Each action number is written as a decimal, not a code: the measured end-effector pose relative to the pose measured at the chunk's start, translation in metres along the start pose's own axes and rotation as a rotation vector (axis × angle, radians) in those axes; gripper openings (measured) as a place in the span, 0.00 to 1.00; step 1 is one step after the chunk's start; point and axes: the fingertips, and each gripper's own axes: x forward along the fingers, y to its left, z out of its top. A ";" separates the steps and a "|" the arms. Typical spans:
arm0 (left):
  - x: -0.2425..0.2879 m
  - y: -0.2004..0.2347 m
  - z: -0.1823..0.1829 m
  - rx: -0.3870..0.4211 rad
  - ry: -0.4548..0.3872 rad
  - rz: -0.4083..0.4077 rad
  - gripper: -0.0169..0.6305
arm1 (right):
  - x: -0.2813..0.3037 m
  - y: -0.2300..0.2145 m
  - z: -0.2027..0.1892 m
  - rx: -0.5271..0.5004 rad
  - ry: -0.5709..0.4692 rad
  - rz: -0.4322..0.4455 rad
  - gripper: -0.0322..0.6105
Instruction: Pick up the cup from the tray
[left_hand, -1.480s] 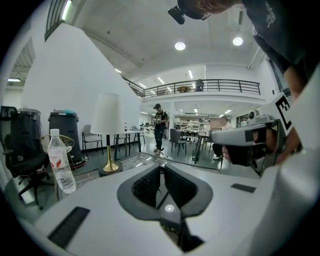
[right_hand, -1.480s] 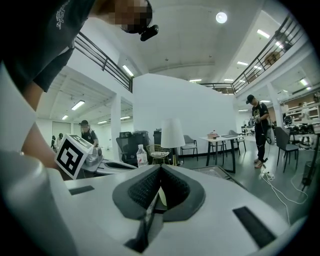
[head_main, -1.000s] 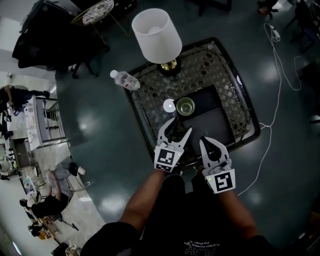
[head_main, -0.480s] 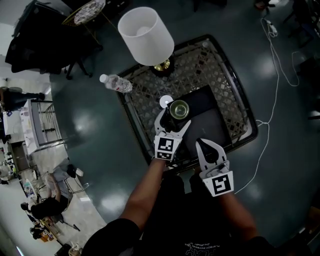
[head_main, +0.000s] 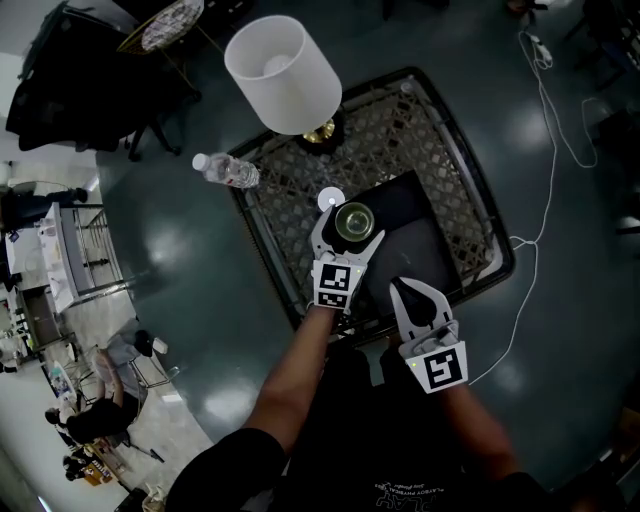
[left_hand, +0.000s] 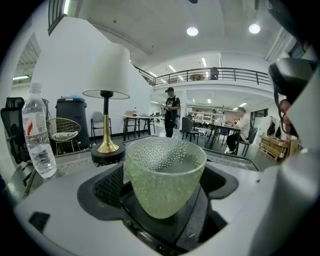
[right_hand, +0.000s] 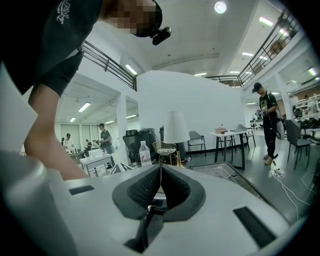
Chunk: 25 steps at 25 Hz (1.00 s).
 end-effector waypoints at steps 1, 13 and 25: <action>0.002 0.001 0.000 -0.007 -0.002 0.002 0.74 | 0.000 -0.001 -0.001 0.000 0.003 0.002 0.07; 0.015 0.001 0.004 0.003 0.007 0.023 0.65 | -0.002 -0.013 -0.011 0.000 0.034 -0.032 0.07; -0.005 0.001 0.023 0.032 -0.027 0.023 0.64 | 0.002 -0.021 -0.042 -0.012 0.103 -0.061 0.07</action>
